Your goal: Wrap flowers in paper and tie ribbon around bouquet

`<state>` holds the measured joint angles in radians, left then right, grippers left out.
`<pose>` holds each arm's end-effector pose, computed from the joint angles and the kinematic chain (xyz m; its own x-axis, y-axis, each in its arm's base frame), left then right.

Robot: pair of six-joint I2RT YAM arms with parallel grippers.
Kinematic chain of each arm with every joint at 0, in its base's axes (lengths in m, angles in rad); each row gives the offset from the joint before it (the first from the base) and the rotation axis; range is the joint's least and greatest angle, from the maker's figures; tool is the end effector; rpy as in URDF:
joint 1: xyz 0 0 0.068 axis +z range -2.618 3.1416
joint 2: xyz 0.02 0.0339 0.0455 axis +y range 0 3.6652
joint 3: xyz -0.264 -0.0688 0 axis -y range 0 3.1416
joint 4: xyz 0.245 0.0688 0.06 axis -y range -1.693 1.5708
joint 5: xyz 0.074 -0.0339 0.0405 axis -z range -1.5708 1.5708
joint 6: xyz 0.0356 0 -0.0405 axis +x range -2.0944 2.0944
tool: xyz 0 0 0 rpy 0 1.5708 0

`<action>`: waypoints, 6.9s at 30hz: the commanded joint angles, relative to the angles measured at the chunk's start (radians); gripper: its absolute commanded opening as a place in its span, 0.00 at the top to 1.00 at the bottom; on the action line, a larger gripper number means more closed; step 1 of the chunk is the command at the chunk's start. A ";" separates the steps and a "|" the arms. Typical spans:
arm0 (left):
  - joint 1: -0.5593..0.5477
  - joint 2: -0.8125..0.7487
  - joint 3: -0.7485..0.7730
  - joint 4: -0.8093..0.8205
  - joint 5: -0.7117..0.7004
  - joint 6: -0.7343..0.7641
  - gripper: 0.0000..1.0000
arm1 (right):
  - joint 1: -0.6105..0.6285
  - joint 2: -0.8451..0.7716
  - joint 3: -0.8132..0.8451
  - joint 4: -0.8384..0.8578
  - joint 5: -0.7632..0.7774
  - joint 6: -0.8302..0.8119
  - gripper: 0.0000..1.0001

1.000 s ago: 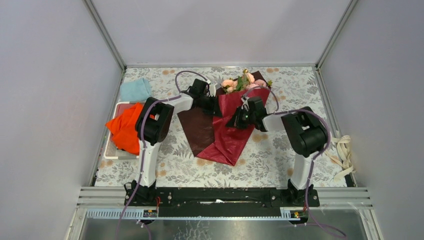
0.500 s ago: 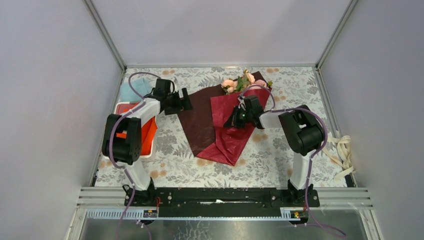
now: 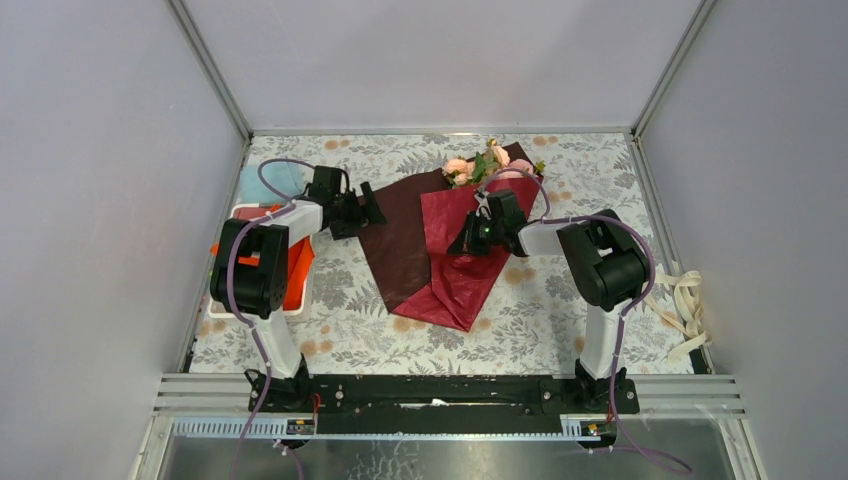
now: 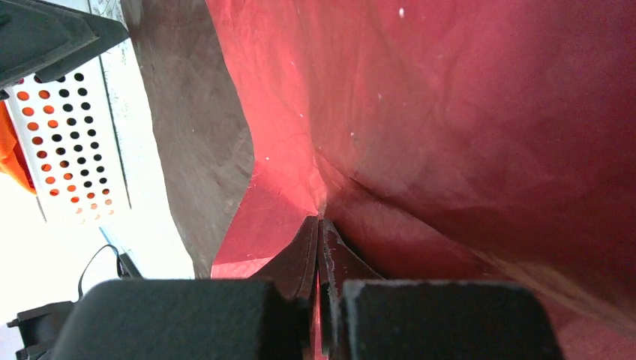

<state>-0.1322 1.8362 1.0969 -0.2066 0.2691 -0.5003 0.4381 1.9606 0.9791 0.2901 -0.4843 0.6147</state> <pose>0.3696 -0.0587 0.1597 -0.8403 -0.3548 -0.4099 -0.1389 0.8718 -0.4698 0.3440 0.1795 0.1201 -0.8755 0.1535 -0.4581 -0.2391 0.6864 0.6868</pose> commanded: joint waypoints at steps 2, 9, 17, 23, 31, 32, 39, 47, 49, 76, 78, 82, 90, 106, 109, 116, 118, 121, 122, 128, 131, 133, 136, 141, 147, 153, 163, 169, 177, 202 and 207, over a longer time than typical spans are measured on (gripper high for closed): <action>0.002 0.109 -0.062 0.065 0.209 -0.061 0.01 | 0.001 -0.006 0.012 -0.094 0.062 -0.066 0.99; -0.001 0.079 -0.092 0.157 0.401 -0.096 0.11 | 0.001 0.012 0.019 -0.100 0.058 -0.069 0.99; -0.020 -0.052 -0.101 0.198 0.478 -0.086 0.40 | 0.001 0.013 0.023 -0.102 0.064 -0.071 0.99; -0.091 -0.085 -0.078 0.186 0.468 -0.009 0.65 | 0.001 0.014 0.019 -0.106 0.072 -0.076 0.99; -0.202 -0.021 0.120 0.017 0.458 0.127 1.00 | -0.001 0.041 0.040 -0.093 0.068 -0.048 0.99; -0.226 -0.026 0.142 0.006 0.462 0.142 1.00 | -0.001 0.046 0.044 -0.088 0.063 -0.039 0.99; -0.378 -0.029 0.235 0.038 0.468 0.180 1.00 | -0.007 0.063 0.039 0.009 0.014 0.066 0.99; -0.388 0.134 0.281 0.069 0.398 0.160 1.00 | -0.026 -0.008 -0.019 0.197 -0.019 0.243 0.96; -0.388 0.159 0.280 0.084 0.387 0.157 1.00 | -0.027 -0.050 -0.025 0.192 0.013 0.255 0.94; -0.446 0.212 0.330 0.005 0.316 0.202 1.00 | -0.365 -0.148 -0.088 -0.219 -0.006 -0.096 0.53; -0.459 0.193 0.343 -0.016 0.337 0.192 1.00 | -0.349 -0.125 -0.069 -0.189 -0.017 -0.087 0.72; -0.504 0.155 0.394 -0.042 0.376 0.183 1.00 | -0.271 -0.082 0.016 -0.182 -0.026 -0.083 0.89; -0.510 0.226 0.457 -0.072 0.335 0.176 1.00 | -0.193 -0.062 0.066 -0.051 -0.061 0.035 0.95; -0.511 0.342 0.424 -0.010 0.181 0.277 1.00 | -0.240 -0.178 0.008 -0.043 0.021 0.094 0.56; -0.511 0.339 0.418 -0.007 0.175 0.288 1.00 | -0.265 -0.250 -0.012 -0.030 0.056 0.069 0.51; -0.511 0.341 0.420 -0.002 0.178 0.286 1.00 | -0.263 -0.382 -0.073 0.074 -0.022 0.001 0.46; -0.511 0.340 0.420 -0.002 0.177 0.286 1.00 | -0.260 -0.410 -0.114 0.129 -0.022 0.014 0.44; -0.511 0.338 0.419 -0.003 0.177 0.286 1.00 | -0.251 -0.439 -0.149 0.159 -0.005 0.024 0.40; -0.511 0.337 0.420 -0.003 0.176 0.287 1.00 | -0.246 -0.447 -0.151 0.159 0.003 0.021 0.38; -0.511 0.343 0.423 -0.003 0.174 0.284 1.00 | -0.208 -0.500 -0.180 0.161 0.054 -0.004 0.33; -0.511 0.348 0.427 -0.004 0.174 0.282 1.00 | -0.202 -0.525 -0.216 0.172 0.073 0.004 0.33; -0.512 0.348 0.430 -0.005 0.174 0.282 1.00 | -0.200 -0.534 -0.232 0.160 0.092 -0.003 0.33; -0.511 0.350 0.430 -0.009 0.174 0.288 1.00 | -0.199 -0.513 -0.226 0.138 0.127 -0.016 0.33; -0.511 0.346 0.426 -0.009 0.170 0.293 1.00 | -0.199 -0.406 -0.140 0.144 0.133 -0.014 0.38; -0.510 0.346 0.426 -0.012 0.166 0.301 1.00 | -0.200 -0.280 -0.065 0.146 0.107 0.006 0.51; -0.512 0.308 0.483 -0.115 0.173 0.381 0.68 | -0.227 -0.226 -0.102 0.148 0.140 0.001 0.94; -0.612 0.112 0.517 -0.427 0.047 0.706 0.23 | -0.286 -0.143 -0.093 0.150 0.132 -0.010 0.96; -0.660 0.042 0.439 -0.602 -0.085 0.774 0.09 | -0.300 -0.112 -0.084 0.155 0.129 -0.010 0.96; -0.700 0.071 0.348 -0.556 -0.125 0.736 0.06 | -0.301 -0.092 -0.076 0.155 0.125 -0.009 0.96; -1.089 0.080 0.341 -0.471 -0.456 0.935 0.62 | -0.300 -0.079 -0.083 0.165 0.176 0.001 0.96; -1.108 0.085 0.470 -0.530 -0.283 0.905 0.55 | -0.300 -0.076 -0.091 0.175 0.175 0.006 0.96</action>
<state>-1.2343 1.9190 1.4624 -0.7136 -0.1173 0.4030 0.1436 1.8748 0.8780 0.4324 -0.3393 0.6235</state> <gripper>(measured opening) 0.441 0.047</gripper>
